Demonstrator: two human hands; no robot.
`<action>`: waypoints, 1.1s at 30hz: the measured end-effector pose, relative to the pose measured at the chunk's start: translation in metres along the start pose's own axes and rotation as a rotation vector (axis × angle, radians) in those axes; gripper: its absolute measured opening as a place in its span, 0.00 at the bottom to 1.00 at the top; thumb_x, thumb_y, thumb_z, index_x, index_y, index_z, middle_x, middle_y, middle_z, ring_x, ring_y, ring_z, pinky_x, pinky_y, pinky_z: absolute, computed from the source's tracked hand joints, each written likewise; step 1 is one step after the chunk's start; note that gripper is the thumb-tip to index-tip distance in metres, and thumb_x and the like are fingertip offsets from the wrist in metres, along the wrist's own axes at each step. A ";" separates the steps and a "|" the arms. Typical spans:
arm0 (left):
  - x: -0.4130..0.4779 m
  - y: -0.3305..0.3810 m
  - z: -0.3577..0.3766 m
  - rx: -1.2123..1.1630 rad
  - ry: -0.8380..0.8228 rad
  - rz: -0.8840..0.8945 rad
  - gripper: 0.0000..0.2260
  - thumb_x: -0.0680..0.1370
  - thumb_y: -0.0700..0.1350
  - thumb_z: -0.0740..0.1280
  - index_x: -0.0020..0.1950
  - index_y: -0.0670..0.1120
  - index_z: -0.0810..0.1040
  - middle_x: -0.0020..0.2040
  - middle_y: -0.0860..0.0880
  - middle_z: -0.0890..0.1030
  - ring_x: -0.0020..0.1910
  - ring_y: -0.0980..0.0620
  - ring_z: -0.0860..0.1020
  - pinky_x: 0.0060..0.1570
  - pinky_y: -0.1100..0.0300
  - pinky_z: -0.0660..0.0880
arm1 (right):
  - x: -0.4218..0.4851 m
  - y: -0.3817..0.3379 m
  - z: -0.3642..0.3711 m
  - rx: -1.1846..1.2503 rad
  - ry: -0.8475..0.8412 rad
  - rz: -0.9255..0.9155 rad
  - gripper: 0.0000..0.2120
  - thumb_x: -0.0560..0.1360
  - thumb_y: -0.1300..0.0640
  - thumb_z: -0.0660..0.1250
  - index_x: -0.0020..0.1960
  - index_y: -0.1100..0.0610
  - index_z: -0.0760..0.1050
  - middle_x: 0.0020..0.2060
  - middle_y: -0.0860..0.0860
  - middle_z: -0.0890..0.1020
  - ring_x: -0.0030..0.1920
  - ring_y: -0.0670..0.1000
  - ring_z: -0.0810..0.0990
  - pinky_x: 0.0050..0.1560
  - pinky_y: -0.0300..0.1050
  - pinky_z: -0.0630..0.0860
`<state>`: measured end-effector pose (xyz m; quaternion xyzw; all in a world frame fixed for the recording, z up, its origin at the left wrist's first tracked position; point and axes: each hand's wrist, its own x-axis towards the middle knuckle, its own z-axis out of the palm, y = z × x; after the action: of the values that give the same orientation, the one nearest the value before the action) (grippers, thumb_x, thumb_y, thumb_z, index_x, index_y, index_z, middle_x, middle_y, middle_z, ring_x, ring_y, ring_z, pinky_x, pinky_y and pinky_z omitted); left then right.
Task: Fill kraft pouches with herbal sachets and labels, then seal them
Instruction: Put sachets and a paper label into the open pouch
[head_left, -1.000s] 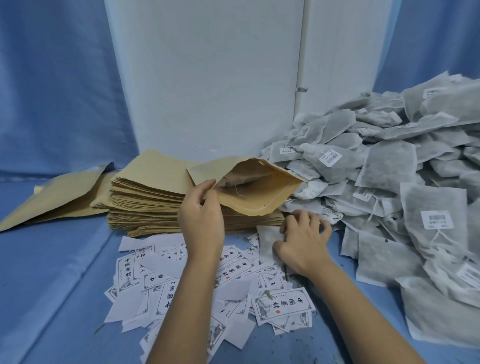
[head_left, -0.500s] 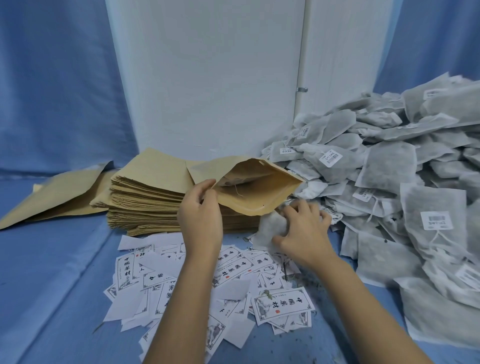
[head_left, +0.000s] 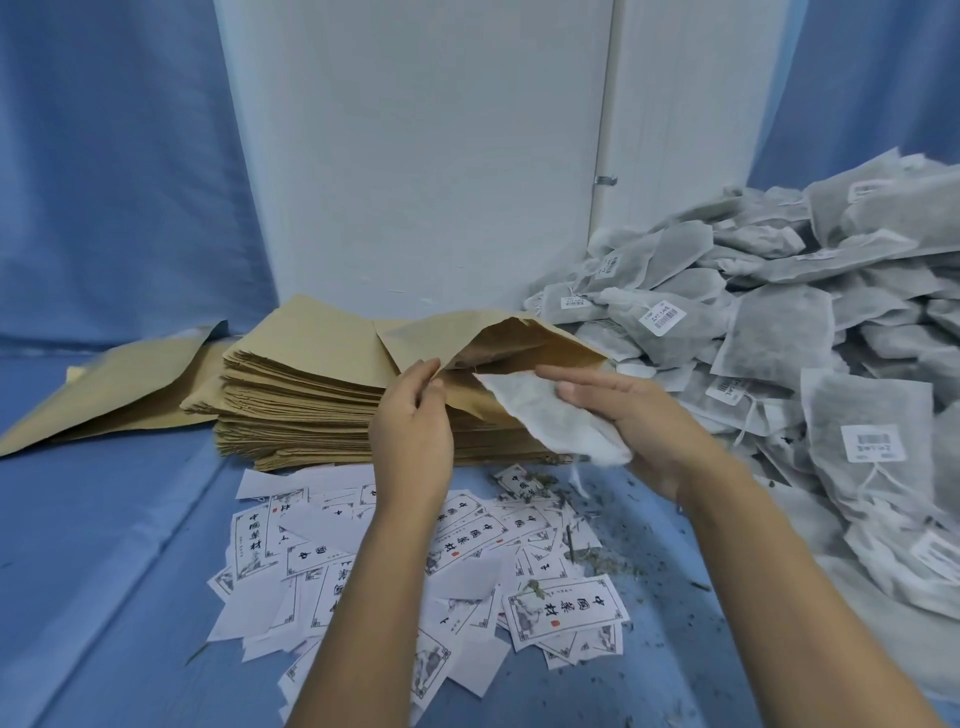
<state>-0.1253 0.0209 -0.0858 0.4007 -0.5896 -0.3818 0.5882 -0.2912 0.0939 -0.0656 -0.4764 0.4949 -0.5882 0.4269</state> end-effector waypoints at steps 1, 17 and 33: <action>0.000 0.000 0.001 0.017 0.003 0.010 0.14 0.80 0.40 0.59 0.63 0.47 0.78 0.62 0.53 0.77 0.60 0.59 0.72 0.58 0.68 0.65 | 0.003 0.002 0.004 0.044 0.054 0.008 0.13 0.77 0.62 0.64 0.60 0.55 0.79 0.55 0.55 0.83 0.50 0.50 0.84 0.42 0.41 0.81; -0.016 0.004 0.008 0.205 0.082 0.460 0.13 0.76 0.40 0.62 0.56 0.41 0.82 0.52 0.48 0.82 0.53 0.50 0.76 0.52 0.78 0.65 | 0.085 -0.015 0.083 -0.626 0.612 0.009 0.13 0.77 0.65 0.62 0.61 0.65 0.73 0.58 0.60 0.78 0.57 0.59 0.77 0.45 0.42 0.66; -0.011 0.001 0.000 0.049 0.151 0.334 0.12 0.74 0.40 0.62 0.52 0.44 0.84 0.45 0.58 0.80 0.50 0.52 0.78 0.48 0.68 0.72 | 0.084 -0.006 0.071 -0.935 0.374 -0.108 0.10 0.77 0.64 0.56 0.45 0.63 0.76 0.38 0.55 0.76 0.35 0.55 0.70 0.34 0.43 0.63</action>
<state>-0.1258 0.0312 -0.0894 0.3390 -0.6113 -0.2330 0.6761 -0.2369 0.0002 -0.0441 -0.5279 0.7480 -0.4002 0.0411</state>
